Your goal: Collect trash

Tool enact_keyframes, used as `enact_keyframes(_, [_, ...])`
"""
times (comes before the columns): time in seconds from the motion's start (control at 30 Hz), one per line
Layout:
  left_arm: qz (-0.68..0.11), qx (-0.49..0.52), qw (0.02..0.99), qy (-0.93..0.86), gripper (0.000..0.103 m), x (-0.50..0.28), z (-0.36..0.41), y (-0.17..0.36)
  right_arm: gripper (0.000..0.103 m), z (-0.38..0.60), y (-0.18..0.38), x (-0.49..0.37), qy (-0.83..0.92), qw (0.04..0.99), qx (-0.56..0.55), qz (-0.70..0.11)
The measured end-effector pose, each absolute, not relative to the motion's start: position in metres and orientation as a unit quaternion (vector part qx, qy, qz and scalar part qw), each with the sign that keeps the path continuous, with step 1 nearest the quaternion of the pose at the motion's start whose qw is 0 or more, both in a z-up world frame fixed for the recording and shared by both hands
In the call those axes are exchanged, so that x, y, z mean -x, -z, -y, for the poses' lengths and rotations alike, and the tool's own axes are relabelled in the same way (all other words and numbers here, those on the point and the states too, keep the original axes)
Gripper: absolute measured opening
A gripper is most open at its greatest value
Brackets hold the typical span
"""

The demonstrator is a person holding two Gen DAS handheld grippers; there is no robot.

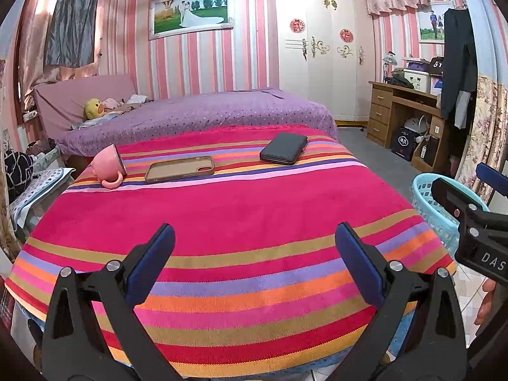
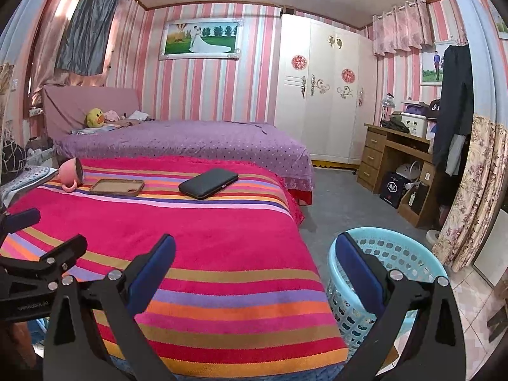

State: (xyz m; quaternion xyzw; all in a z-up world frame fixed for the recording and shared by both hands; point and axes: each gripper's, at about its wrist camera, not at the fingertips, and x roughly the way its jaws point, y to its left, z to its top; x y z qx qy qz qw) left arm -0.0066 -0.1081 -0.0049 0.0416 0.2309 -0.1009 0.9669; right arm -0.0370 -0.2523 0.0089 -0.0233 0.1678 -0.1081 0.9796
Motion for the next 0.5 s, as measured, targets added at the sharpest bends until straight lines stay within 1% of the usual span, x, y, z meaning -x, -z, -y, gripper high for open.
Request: enact_keyframes(0.5, [-0.219, -0.035, 0.97, 0.095, 0.097, 0.009, 0.1012, 0.0025, 0.098, 0.247, -0.0101, 0.0383, 0.108, 0.981, 0.035, -0.159])
